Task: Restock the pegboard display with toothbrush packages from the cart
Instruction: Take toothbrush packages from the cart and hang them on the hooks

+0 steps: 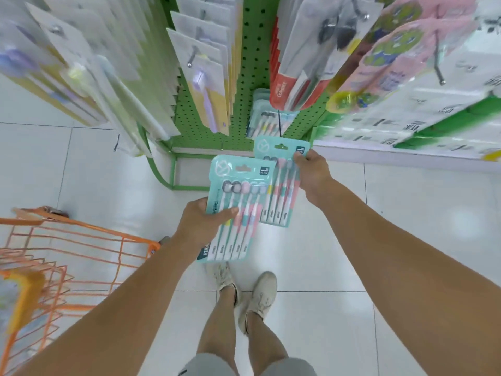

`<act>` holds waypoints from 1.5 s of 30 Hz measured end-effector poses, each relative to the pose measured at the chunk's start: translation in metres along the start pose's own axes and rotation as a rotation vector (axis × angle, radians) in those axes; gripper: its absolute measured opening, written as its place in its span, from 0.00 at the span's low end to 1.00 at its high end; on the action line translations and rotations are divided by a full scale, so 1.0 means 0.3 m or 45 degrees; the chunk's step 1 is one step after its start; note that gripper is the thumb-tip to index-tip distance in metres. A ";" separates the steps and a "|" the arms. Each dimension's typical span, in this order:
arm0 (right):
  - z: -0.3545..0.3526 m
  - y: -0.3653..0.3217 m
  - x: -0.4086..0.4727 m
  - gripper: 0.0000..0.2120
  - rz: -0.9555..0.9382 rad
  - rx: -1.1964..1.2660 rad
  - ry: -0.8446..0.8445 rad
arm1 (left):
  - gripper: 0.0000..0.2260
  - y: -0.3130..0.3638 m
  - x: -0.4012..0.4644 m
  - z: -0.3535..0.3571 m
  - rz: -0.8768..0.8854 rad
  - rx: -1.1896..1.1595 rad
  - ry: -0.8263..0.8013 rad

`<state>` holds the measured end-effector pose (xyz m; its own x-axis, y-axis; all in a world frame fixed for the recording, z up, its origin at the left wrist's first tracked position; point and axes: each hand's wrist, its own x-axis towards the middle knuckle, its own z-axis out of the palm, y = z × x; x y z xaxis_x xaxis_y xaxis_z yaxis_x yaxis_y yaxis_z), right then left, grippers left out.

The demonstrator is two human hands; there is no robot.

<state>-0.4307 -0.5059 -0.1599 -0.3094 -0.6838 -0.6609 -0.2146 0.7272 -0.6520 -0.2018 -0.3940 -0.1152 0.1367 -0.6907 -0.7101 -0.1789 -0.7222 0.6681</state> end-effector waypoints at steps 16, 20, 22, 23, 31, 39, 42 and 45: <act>0.022 -0.134 0.155 0.30 0.019 -0.187 0.082 | 0.04 0.034 0.079 0.055 -0.069 -0.048 -0.076; 0.007 -0.098 0.015 0.15 0.178 0.304 -0.011 | 0.04 0.052 0.072 0.076 -0.092 -0.086 -0.089; -0.018 -0.057 -0.114 0.12 0.098 0.415 -0.335 | 0.04 0.061 0.069 0.090 -0.095 -0.104 -0.090; -0.035 -0.044 -0.173 0.10 0.024 0.431 -0.454 | 0.04 0.066 0.069 0.096 -0.090 -0.105 -0.095; -0.076 0.017 -0.204 0.09 -0.079 0.366 -0.382 | 0.13 0.076 0.100 0.153 -0.048 0.079 -0.099; -0.054 -0.003 0.030 0.08 -0.069 0.114 -0.098 | 0.21 0.045 0.078 0.137 -0.072 0.007 -0.072; -0.039 -0.010 0.080 0.08 -0.052 0.067 -0.070 | 0.17 0.019 0.064 0.122 -0.088 -0.028 -0.055; -0.014 -0.054 0.103 0.06 -0.077 0.013 -0.032 | 0.15 -0.002 0.054 0.106 -0.118 -0.043 -0.052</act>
<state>-0.4408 -0.5388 -0.1682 -0.2731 -0.7276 -0.6293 -0.2223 0.6842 -0.6946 -0.2304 -0.4036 -0.1342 0.1111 -0.6196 -0.7770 -0.1343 -0.7840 0.6060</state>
